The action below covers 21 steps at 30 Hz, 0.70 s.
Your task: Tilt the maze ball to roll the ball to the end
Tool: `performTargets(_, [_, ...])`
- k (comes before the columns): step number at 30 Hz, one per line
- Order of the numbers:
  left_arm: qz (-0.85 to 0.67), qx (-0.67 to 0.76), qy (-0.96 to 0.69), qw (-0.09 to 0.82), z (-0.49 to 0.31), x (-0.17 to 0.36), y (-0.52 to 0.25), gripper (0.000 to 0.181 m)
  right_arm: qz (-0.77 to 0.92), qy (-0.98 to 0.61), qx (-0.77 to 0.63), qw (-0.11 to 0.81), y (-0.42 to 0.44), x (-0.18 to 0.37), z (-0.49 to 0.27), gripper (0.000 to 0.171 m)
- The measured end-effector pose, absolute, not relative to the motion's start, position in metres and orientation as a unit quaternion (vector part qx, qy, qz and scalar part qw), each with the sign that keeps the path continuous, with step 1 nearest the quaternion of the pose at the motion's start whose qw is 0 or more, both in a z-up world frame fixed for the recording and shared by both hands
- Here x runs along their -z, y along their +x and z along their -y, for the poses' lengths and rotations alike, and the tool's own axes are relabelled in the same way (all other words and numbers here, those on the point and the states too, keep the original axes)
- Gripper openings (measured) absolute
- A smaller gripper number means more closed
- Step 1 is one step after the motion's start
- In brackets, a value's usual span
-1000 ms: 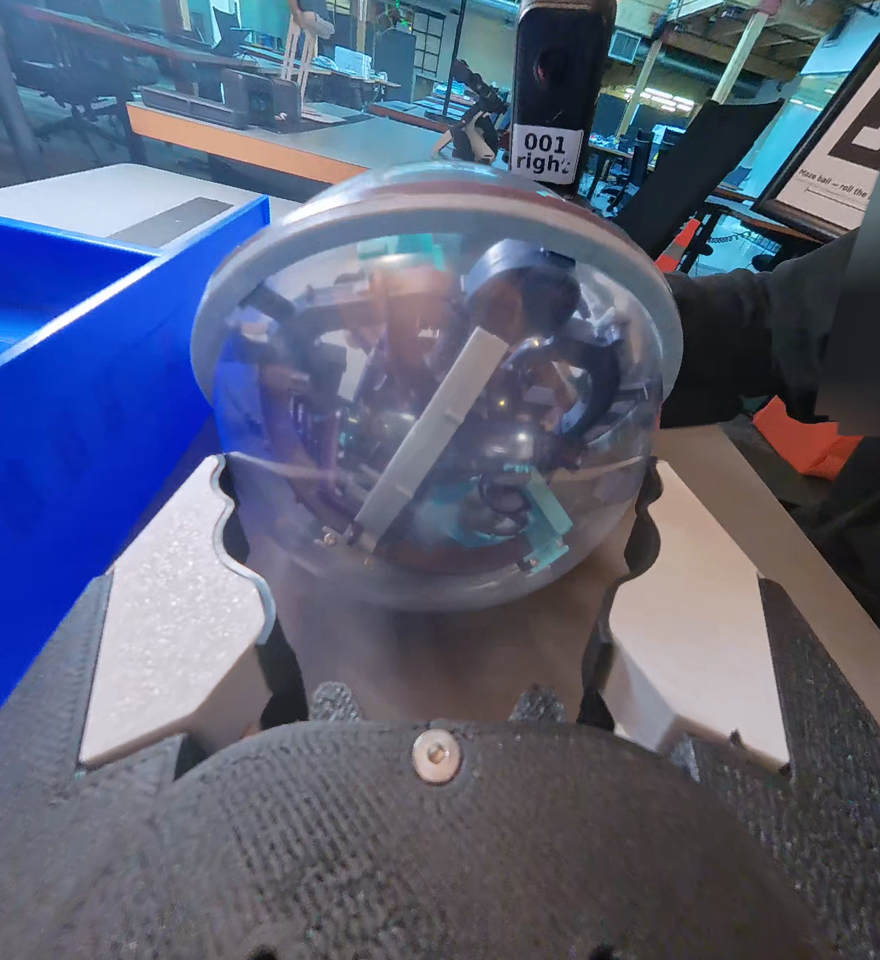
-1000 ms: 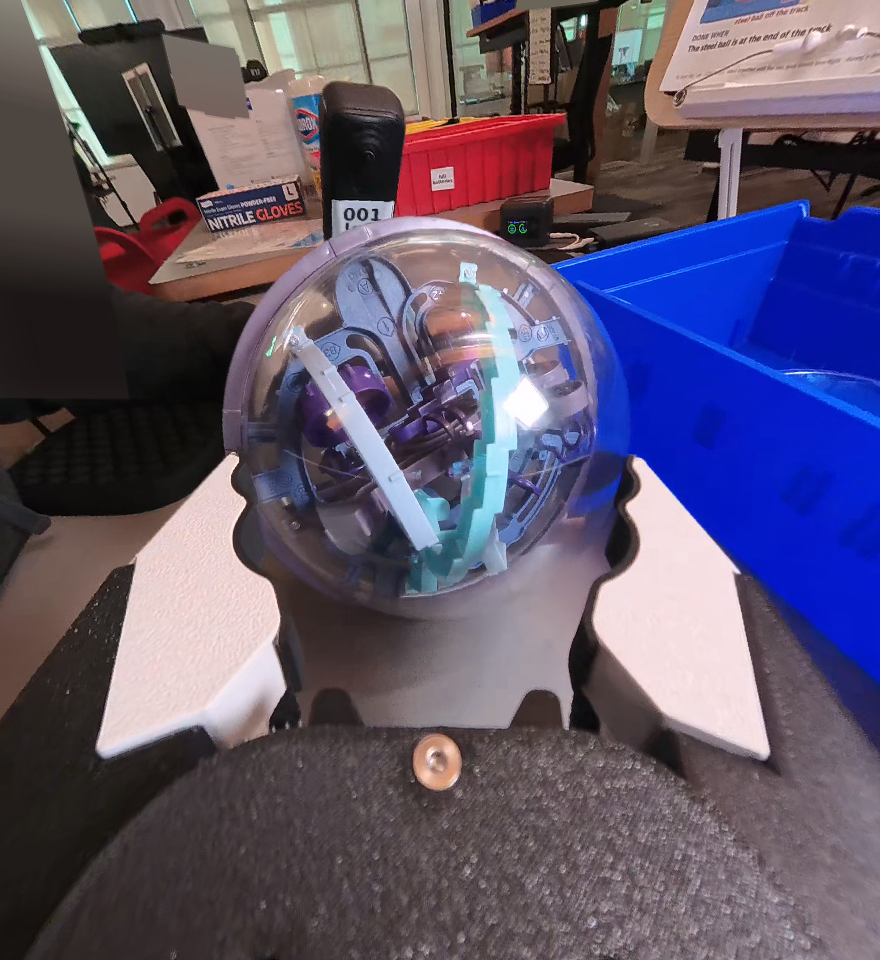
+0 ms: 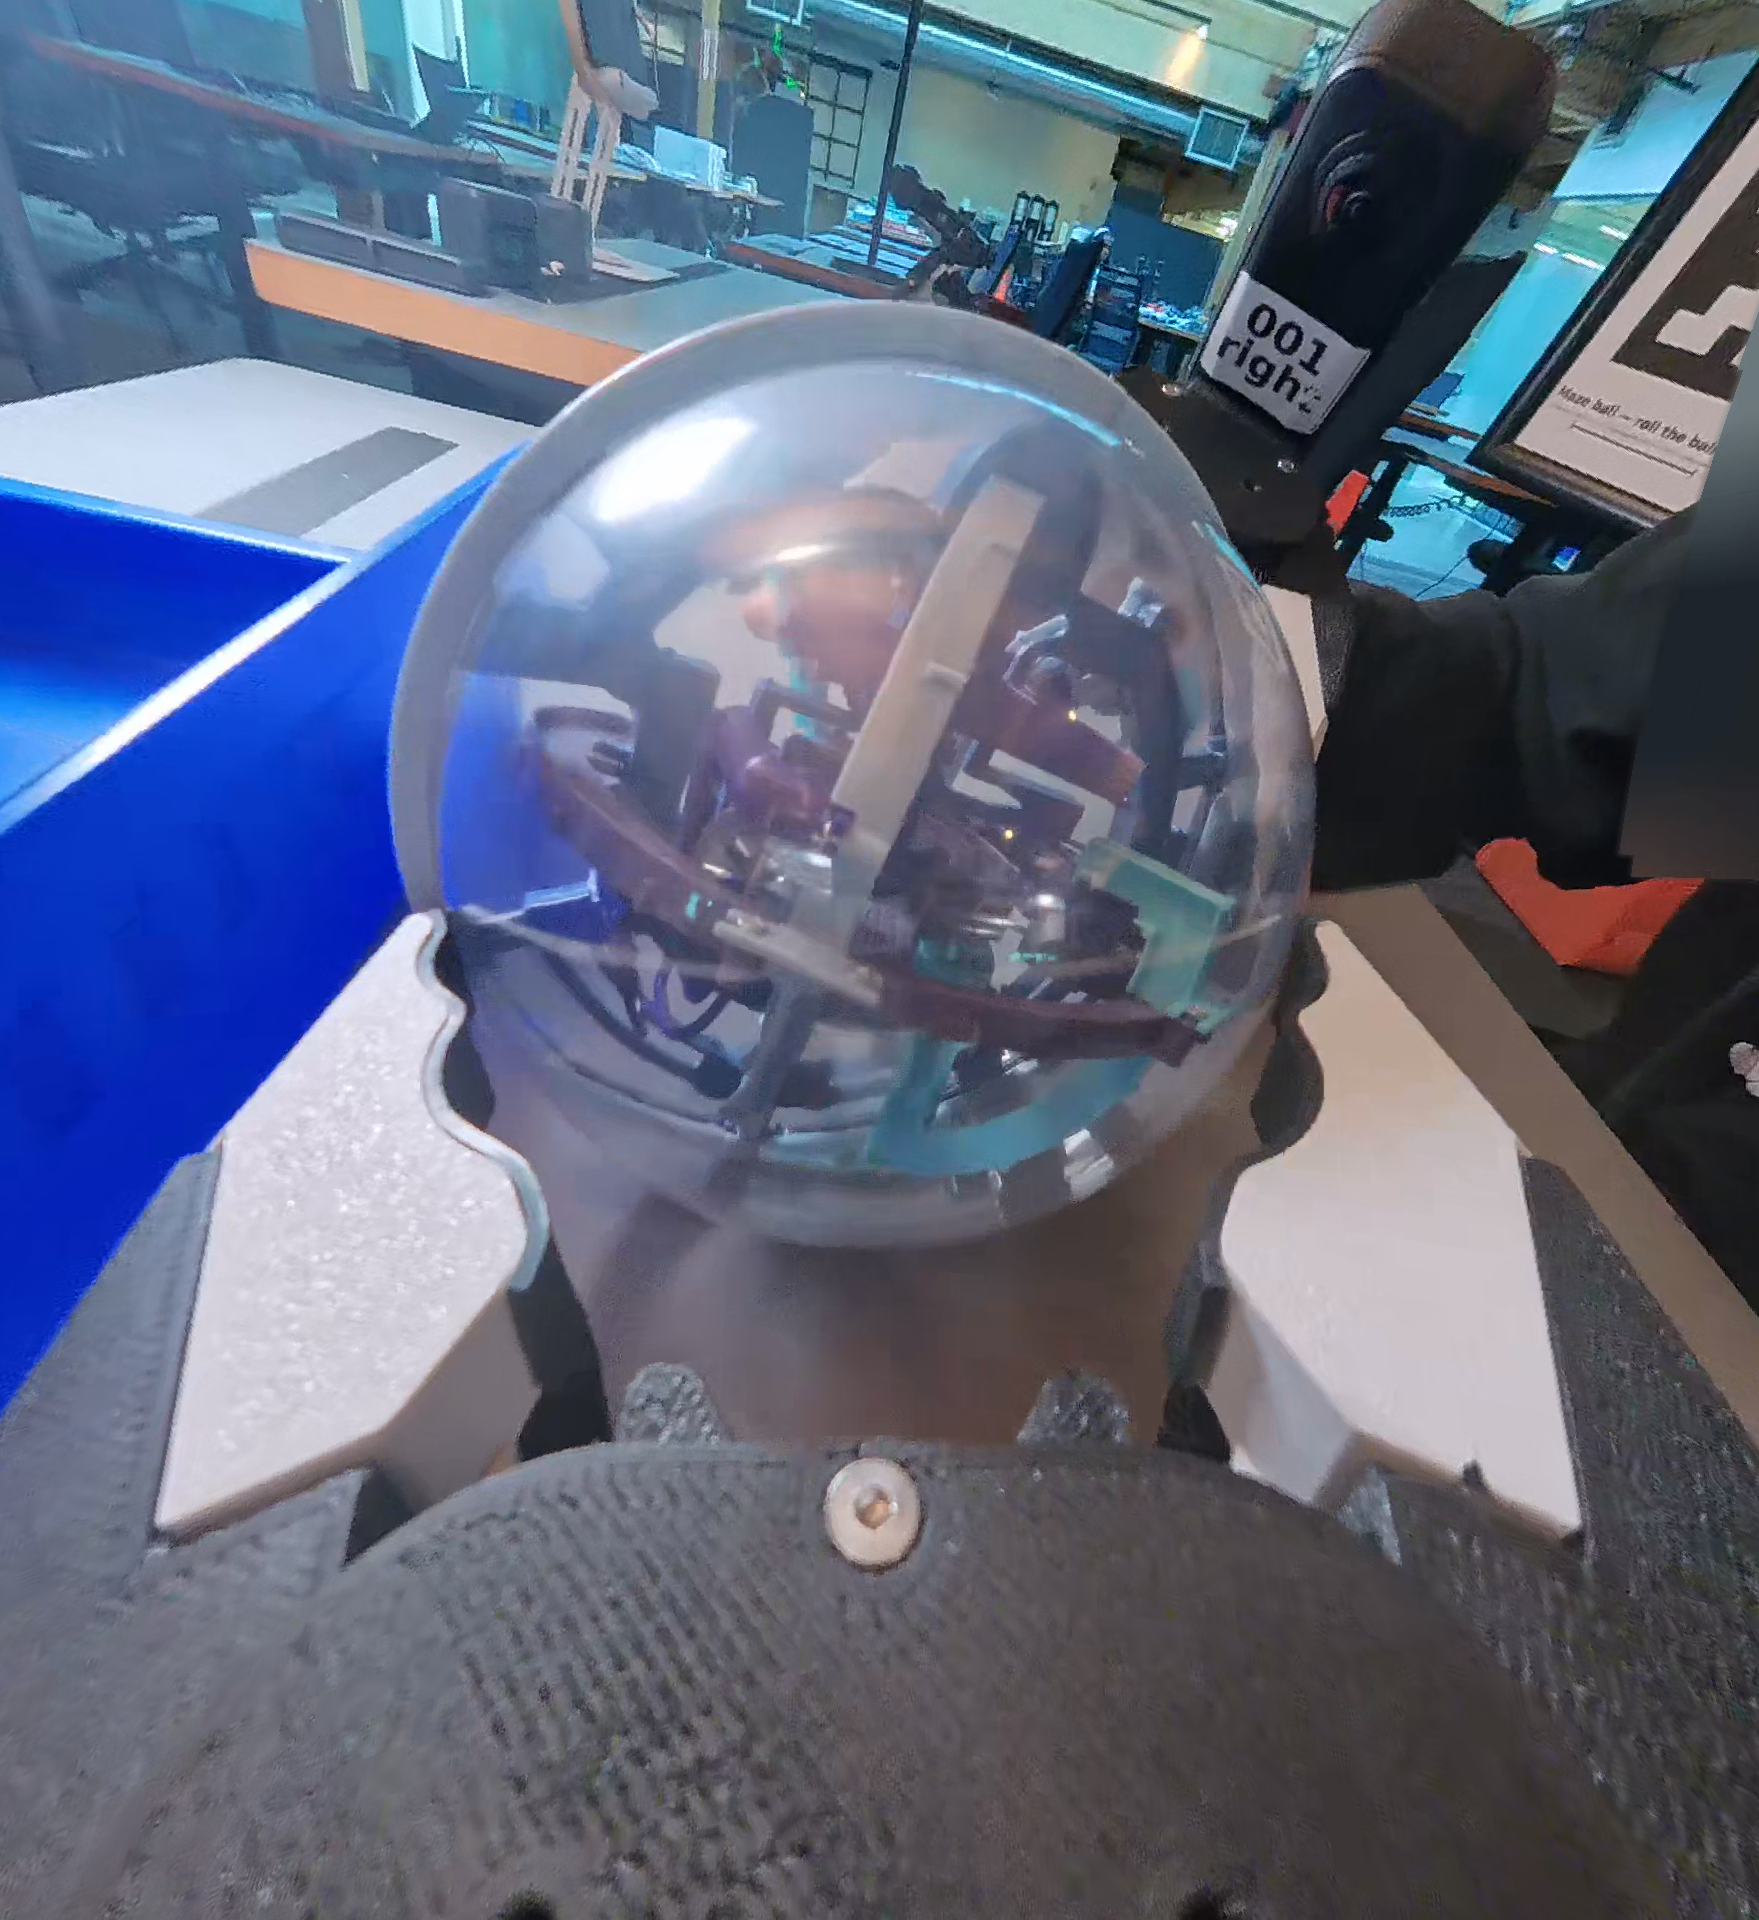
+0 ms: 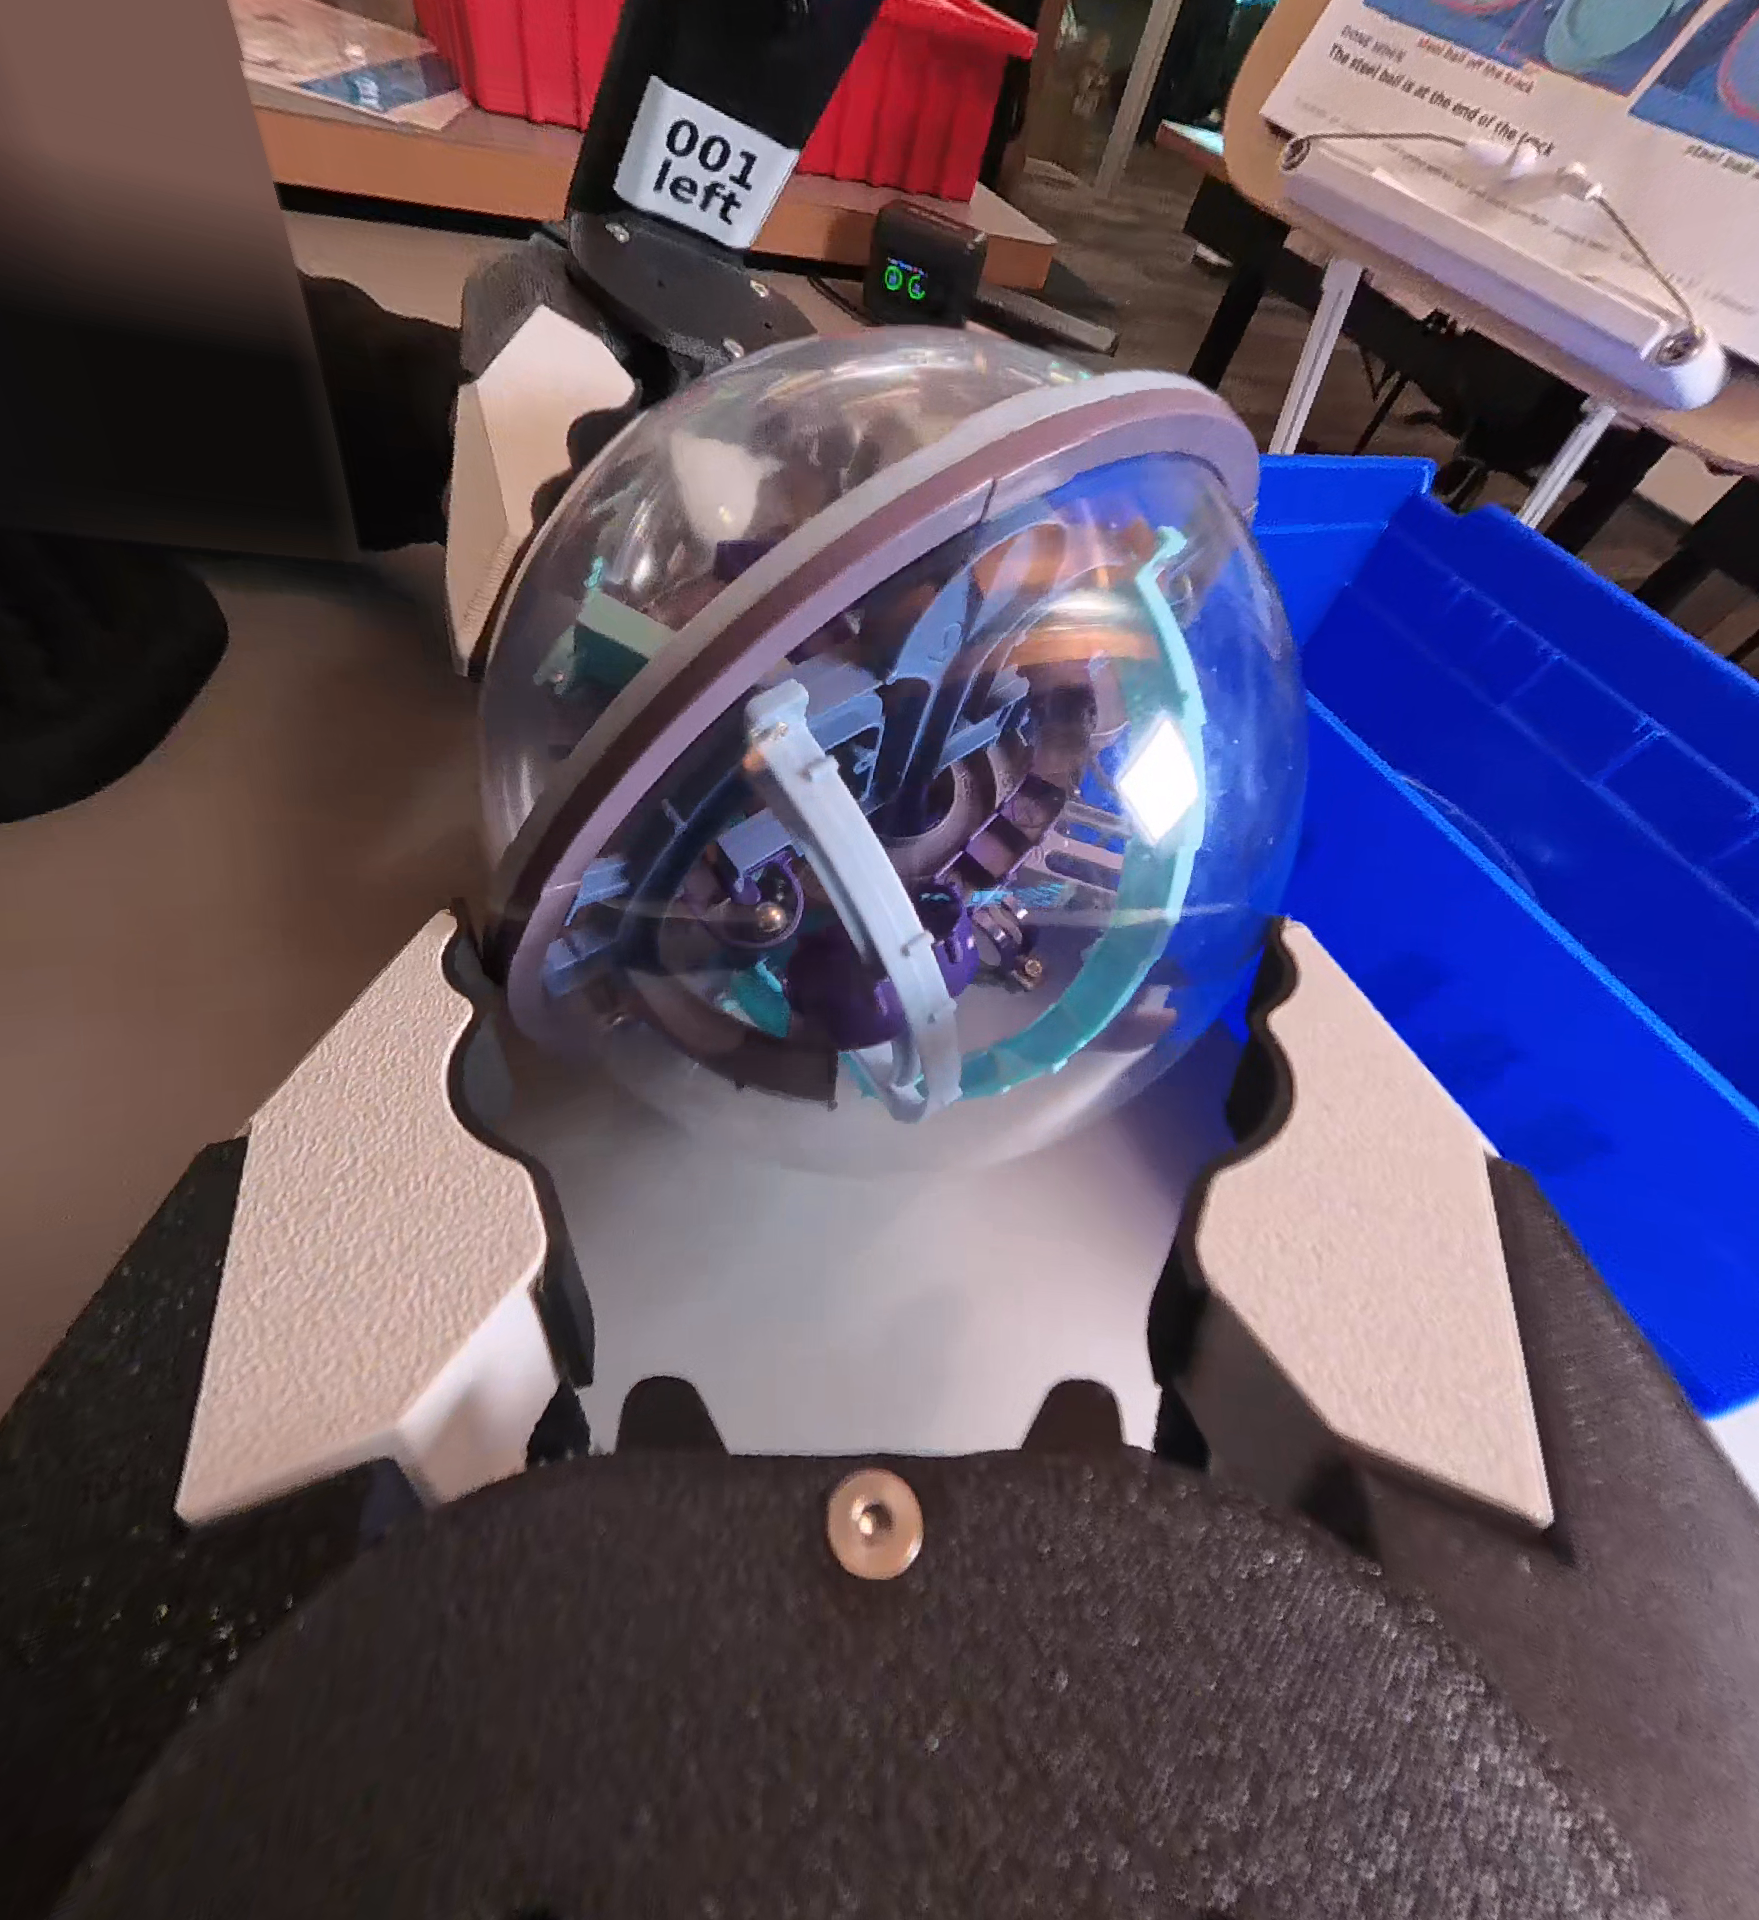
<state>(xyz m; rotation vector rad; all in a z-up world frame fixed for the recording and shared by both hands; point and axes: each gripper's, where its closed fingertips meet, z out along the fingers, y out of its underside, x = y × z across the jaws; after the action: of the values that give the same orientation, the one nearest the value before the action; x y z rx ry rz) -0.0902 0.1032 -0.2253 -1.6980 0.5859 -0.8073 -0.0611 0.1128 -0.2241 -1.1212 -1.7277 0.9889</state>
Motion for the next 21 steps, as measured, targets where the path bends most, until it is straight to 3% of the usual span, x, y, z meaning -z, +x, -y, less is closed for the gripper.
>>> performTargets(21, [-0.334, 0.297, -0.733, 0.514, -0.085, 0.253, -0.083, 0.147, 0.715, -0.368, -0.373, 0.463, -0.060, 0.203, -0.086, 0.139])
